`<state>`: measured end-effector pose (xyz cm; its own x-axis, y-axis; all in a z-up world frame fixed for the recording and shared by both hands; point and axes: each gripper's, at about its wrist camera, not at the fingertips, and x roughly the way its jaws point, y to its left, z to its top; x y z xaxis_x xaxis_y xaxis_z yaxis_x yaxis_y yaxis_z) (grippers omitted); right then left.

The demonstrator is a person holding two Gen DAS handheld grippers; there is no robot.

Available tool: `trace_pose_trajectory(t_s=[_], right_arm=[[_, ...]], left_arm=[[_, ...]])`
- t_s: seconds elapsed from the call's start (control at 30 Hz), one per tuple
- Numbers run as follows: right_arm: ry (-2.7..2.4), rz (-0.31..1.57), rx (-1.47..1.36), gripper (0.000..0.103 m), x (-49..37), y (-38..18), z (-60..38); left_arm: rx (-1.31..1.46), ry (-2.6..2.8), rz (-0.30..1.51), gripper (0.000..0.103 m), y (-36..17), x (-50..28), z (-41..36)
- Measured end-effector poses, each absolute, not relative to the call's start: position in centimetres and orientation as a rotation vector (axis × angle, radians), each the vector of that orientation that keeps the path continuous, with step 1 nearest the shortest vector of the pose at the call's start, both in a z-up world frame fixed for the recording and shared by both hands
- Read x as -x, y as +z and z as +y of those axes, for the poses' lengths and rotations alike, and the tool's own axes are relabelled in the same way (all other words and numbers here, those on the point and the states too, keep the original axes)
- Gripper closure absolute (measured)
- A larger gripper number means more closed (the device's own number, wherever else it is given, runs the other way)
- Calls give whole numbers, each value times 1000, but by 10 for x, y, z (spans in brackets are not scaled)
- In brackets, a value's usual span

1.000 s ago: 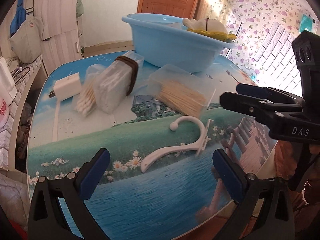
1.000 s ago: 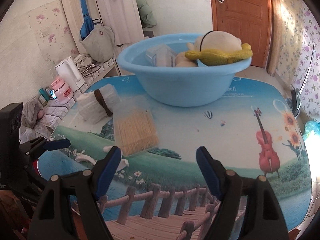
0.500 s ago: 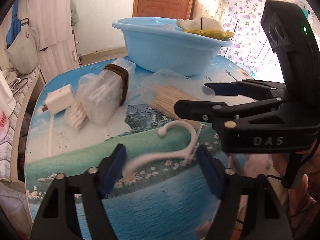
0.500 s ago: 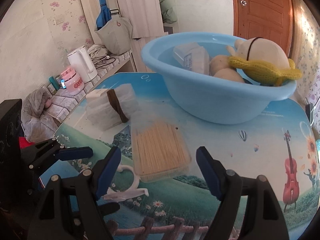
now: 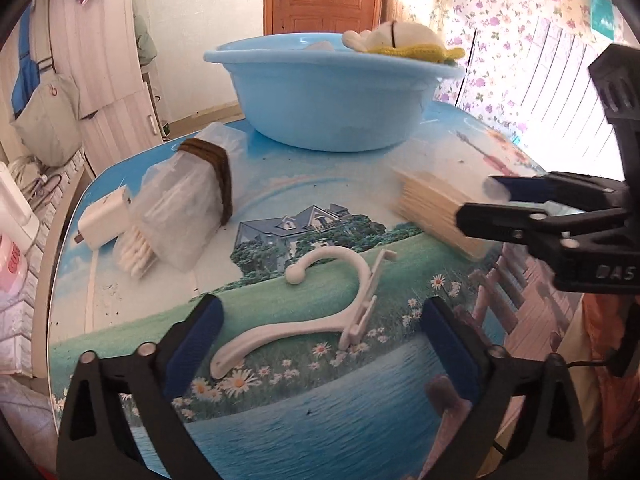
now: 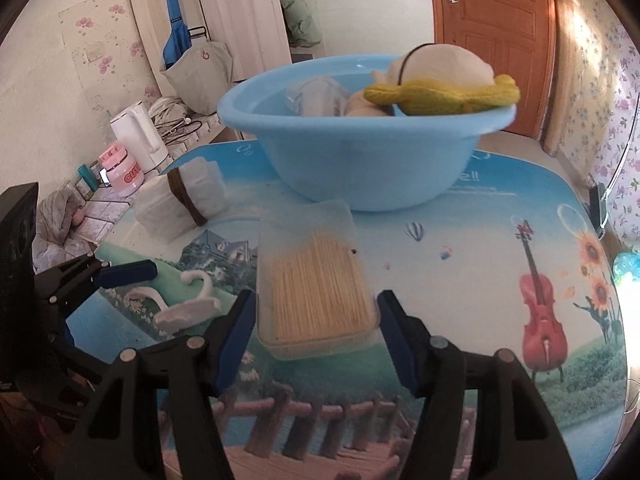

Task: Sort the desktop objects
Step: 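Close the right tool on the clear toothpick box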

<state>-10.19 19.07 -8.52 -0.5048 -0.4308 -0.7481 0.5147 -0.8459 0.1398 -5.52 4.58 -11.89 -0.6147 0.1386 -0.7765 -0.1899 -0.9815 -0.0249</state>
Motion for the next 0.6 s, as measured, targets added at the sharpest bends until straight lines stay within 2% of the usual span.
trace_pose_trajectory(t_s=[0.6], right_arm=[[-2355, 93, -1136, 40, 90, -93, 215]], left_arm=[[1203, 2710, 77, 1, -120, 52, 49]])
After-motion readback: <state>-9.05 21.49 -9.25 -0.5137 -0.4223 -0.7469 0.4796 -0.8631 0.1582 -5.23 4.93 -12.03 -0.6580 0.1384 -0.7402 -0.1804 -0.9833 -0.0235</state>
